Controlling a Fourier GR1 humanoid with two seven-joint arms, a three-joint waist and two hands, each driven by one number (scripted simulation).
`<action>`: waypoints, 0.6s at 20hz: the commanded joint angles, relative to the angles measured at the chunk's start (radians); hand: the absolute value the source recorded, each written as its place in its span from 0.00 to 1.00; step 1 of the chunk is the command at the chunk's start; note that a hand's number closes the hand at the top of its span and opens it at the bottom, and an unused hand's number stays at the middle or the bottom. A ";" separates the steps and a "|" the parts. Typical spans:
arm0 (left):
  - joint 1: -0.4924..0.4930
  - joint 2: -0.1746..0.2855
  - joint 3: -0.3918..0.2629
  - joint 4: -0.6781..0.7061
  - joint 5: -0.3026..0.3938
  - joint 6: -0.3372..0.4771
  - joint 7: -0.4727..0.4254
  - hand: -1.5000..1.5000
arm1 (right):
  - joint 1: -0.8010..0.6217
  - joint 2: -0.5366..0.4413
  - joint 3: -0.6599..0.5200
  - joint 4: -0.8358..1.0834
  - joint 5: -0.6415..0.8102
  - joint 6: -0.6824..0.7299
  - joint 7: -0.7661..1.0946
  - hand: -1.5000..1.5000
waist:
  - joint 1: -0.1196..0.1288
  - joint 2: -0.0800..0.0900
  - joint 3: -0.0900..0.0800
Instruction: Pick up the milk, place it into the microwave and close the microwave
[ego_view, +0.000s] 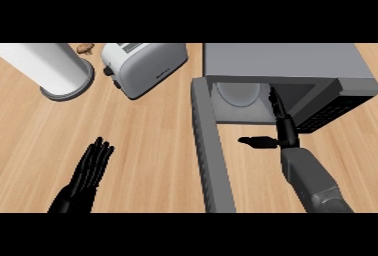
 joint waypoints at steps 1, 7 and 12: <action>0.009 -0.003 -0.008 0.024 0.001 -0.026 -0.040 0.00 | 0.105 -0.010 -0.005 -0.007 -0.021 0.113 -0.080 0.00 | -0.012 0.001 0.001; -0.039 0.025 -0.026 0.029 0.053 -0.098 0.054 0.00 | 0.134 -0.007 -0.032 -0.106 -0.098 0.305 -0.057 0.00 | -0.031 -0.006 0.000; -0.076 0.026 -0.049 0.089 -0.046 -0.074 0.051 1.00 | 0.309 -0.026 0.005 -0.242 -0.110 0.411 -0.107 0.00 | -0.047 -0.010 -0.001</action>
